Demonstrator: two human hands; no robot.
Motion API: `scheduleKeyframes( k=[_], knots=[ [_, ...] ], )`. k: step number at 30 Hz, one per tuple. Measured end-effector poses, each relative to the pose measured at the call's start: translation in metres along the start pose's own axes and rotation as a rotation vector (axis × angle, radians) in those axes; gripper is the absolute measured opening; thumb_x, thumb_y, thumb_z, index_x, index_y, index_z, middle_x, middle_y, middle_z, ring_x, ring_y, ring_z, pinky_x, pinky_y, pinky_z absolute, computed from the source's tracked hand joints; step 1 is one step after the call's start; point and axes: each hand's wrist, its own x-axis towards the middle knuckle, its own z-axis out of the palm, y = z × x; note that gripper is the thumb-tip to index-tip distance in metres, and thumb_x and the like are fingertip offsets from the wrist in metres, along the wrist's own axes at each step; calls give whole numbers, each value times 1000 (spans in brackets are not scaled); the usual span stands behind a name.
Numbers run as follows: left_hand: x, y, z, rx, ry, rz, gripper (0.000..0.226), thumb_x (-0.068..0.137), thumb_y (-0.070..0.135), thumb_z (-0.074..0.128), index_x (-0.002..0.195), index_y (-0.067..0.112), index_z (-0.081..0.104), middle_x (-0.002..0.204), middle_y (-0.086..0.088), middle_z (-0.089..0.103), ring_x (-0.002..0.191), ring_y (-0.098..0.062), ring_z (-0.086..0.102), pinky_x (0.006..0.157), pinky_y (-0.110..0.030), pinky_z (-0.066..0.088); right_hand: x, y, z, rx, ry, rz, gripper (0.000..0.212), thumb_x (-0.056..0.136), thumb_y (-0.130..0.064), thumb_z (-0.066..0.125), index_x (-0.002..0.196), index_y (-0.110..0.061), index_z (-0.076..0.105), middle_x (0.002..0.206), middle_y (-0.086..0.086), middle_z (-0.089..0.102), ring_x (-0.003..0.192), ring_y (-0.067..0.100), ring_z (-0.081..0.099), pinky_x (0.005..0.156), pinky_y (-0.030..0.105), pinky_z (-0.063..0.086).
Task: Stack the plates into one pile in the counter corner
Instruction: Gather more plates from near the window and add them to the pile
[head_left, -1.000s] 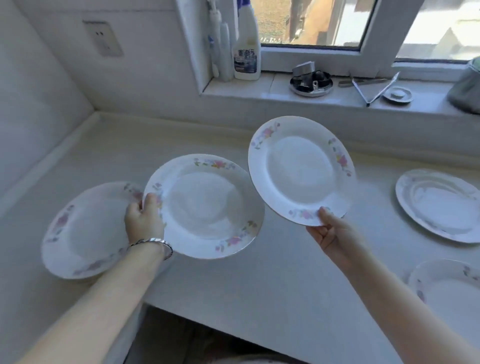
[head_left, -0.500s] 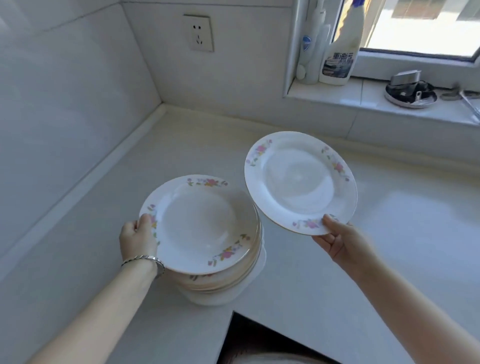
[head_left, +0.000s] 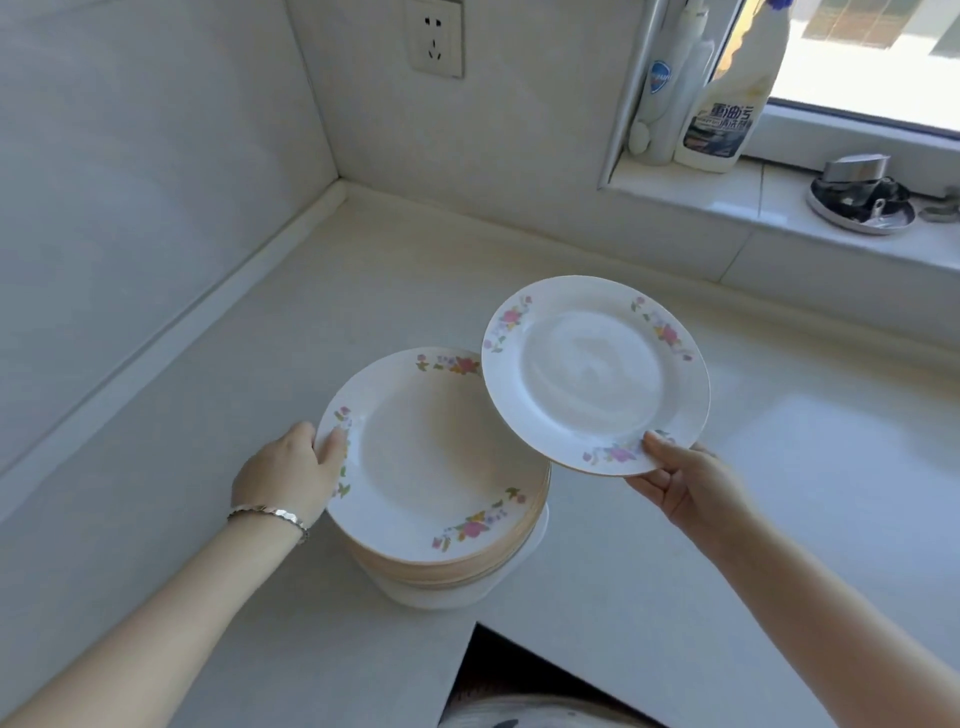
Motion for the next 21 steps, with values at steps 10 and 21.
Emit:
scheduleKeyframes(
  k=[10, 21],
  knots=[
    [-2, -4, 1, 267, -54, 74, 40, 95, 46, 30, 76, 12, 40, 91, -17, 69, 85, -35, 63, 62, -29, 35, 4, 3, 4, -60, -4, 6, 10, 90, 0, 49, 93, -3, 58, 67, 4, 75, 56, 12, 71, 53, 24, 58],
    [-14, 16, 27, -1049, 3, -246, 40, 99, 14, 34, 139, 18, 43, 140, -2, 49, 126, -18, 49, 98, -24, 36, -11, 11, 23, -367, -132, 69, 11, 88, 1, 52, 84, 0, 62, 63, 8, 73, 53, 17, 70, 51, 27, 58]
  ],
)
